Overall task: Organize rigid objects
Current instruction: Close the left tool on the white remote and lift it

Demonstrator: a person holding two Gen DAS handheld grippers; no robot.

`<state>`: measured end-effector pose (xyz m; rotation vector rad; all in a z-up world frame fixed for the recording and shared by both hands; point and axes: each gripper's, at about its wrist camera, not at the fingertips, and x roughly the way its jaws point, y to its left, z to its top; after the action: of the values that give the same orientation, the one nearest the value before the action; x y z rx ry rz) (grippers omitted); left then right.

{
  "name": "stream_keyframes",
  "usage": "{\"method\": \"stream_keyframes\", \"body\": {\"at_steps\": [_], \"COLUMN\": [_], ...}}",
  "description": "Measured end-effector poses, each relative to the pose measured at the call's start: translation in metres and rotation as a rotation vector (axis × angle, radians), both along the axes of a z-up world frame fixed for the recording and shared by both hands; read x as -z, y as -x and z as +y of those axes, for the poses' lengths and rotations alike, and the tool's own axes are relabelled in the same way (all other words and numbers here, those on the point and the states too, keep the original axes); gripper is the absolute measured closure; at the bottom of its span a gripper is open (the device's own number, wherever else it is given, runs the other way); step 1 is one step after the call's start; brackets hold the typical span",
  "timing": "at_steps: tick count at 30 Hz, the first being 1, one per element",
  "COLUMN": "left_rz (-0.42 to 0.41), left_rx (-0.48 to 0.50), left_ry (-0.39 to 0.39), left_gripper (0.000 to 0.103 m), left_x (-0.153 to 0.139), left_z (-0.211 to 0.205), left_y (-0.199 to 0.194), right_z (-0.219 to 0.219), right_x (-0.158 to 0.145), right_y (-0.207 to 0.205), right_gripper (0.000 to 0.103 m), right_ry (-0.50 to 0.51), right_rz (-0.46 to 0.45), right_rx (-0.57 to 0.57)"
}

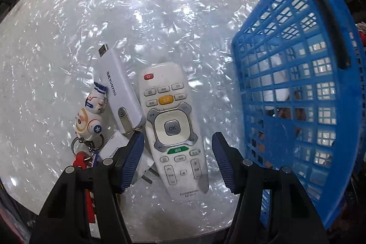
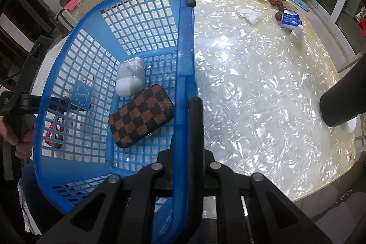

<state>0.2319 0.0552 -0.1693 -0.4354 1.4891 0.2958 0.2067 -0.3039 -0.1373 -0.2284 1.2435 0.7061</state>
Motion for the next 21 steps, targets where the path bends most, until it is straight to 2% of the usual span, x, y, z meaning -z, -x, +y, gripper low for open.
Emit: {"method": "stream_keyframes", "body": {"at_steps": [4,8,11,13,16,21], "left_rz": [0.033,0.024,0.013,-0.005,-0.025,-0.058], "left_rx": [0.001,0.03,0.054,0.082,0.109,0.121], "left_ry": [-0.022,-0.081,-0.092,-0.092,-0.093,-0.085], "left_gripper": [0.036,0.034,0.036,0.048,0.048,0.049], "left_x": [0.026,0.033,0.035,0.029,0.025,0.015], "left_z": [-0.015,-0.023,-0.031,-0.039,-0.05,-0.045], "left_y": [-0.004,-0.004,0.0,0.016,0.022,0.047], "right_z": [0.0,0.001,0.001,0.001,0.002,0.003], "right_x": [0.001,0.001,0.002,0.002,0.003,0.004], "right_y": [0.0,0.0,0.0,0.0,-0.001,0.0], "right_gripper": [0.093,0.093,0.093,0.093,0.093,0.093], "right_ry": [0.001,0.005,0.007,0.006,0.008,0.01], "right_rz": [0.001,0.001,0.004,0.004,0.005,0.005], "right_rx": [0.001,0.003,0.006,0.008,0.011,0.013]}}
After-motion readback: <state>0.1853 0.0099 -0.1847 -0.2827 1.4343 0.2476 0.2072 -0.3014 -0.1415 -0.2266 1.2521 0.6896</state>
